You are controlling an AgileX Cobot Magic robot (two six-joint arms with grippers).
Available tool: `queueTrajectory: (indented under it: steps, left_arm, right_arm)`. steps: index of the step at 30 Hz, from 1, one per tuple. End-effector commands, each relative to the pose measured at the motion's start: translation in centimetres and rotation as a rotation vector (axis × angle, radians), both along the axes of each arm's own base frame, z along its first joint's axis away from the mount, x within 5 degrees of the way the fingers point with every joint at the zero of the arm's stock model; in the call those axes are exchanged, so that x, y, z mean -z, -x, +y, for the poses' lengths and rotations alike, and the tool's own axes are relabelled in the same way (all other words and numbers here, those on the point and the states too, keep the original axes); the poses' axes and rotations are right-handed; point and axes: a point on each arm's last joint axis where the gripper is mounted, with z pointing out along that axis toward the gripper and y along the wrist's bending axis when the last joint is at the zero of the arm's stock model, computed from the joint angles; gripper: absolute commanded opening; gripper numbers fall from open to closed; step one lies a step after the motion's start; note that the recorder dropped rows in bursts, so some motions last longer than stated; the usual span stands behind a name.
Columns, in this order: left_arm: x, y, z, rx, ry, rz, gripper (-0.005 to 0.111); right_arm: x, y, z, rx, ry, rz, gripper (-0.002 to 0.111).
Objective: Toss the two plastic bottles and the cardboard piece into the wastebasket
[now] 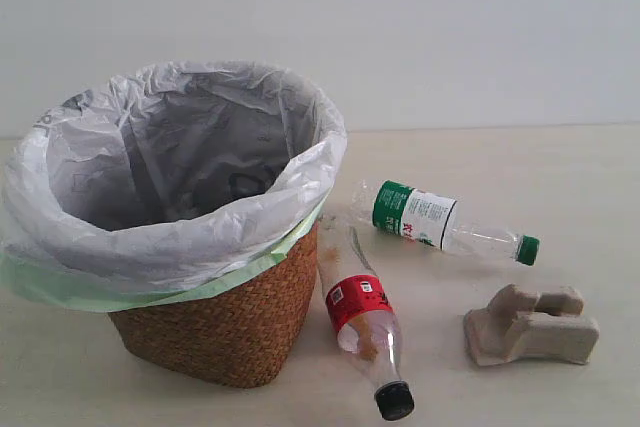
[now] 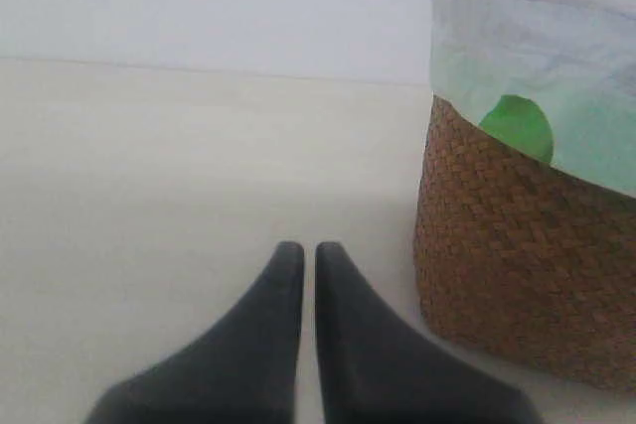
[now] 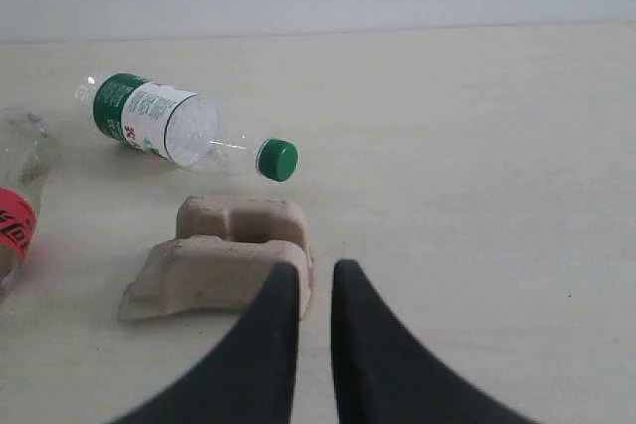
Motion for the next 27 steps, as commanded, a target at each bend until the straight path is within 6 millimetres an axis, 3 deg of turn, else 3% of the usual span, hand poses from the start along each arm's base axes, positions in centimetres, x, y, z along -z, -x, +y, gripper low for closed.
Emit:
queueTrajectory:
  steps: [1, 19, 21, 24, 27]
  left_arm:
    - [0.09, 0.0, 0.02, -0.002, 0.002, -0.002, 0.004]
    - [0.09, 0.0, 0.02, -0.002, 0.002, -0.002, 0.004]
    - [0.09, 0.0, 0.02, -0.002, 0.002, -0.002, 0.004]
    - [0.09, 0.0, 0.02, -0.002, 0.002, -0.002, 0.004]
    - [0.09, 0.0, 0.02, -0.002, 0.002, -0.002, 0.004]
  right_arm:
    - [-0.09, 0.03, -0.04, 0.001, 0.011, -0.012, 0.008]
    - [-0.07, 0.03, -0.04, 0.002, 0.011, -0.01, 0.008]
    - [0.04, 0.08, 0.15, 0.02, -0.13, 0.018, 0.008]
    - [0.05, 0.16, 0.67, 0.079, -0.529, 0.075, 0.008]
    - [0.04, 0.19, 0.82, 0.114, -0.699, 0.104, 0.008]
